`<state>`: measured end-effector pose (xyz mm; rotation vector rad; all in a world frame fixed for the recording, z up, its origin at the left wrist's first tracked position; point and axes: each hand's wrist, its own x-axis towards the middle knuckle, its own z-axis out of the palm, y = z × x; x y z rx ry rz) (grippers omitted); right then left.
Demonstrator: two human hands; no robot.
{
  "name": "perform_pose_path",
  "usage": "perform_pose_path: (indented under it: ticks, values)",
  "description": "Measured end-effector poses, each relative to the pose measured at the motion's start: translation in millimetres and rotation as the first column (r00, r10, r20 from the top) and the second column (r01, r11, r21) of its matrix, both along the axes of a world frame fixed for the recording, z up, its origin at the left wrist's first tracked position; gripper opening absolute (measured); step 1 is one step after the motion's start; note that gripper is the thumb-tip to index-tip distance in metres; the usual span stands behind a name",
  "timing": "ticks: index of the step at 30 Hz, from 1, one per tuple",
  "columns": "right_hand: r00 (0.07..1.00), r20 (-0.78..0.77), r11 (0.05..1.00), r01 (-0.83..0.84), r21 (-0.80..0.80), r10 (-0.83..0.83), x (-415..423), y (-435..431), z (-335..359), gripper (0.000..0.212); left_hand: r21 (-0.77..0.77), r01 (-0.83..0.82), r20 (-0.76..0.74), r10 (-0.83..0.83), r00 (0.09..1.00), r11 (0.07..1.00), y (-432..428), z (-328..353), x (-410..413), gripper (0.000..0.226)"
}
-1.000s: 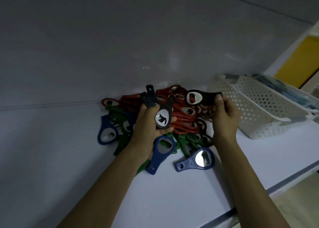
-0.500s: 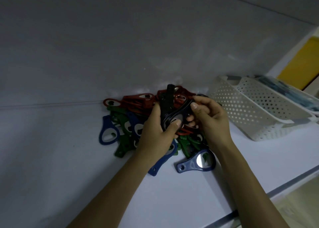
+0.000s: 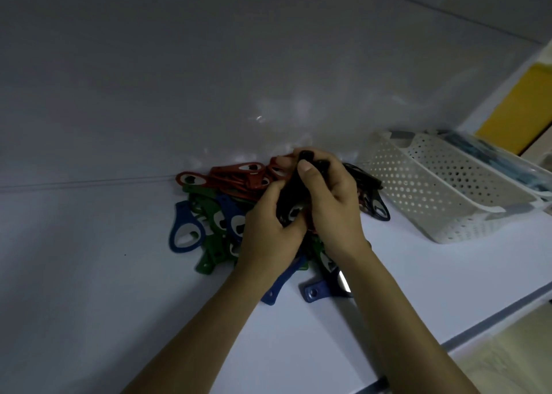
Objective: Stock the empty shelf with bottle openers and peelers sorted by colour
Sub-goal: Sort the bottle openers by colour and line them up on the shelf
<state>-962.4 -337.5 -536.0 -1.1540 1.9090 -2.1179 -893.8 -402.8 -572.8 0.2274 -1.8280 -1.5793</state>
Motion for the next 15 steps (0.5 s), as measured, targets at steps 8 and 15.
perform_pose_path:
  ticks: [8,15]
  values:
    - [0.979,0.138,0.988,-0.151,0.017,0.147,-11.3,9.4,9.9,0.026,0.123,0.048,0.006,-0.049,0.999,0.991,-2.8,3.0,-3.2,0.022]
    - [0.707,-0.471,0.429,0.701,0.57,-0.528,-87.5,61.0,-16.4,0.03,0.16,0.015,0.019,-0.018,1.0,0.987,-3.2,-3.4,-5.8,0.01]
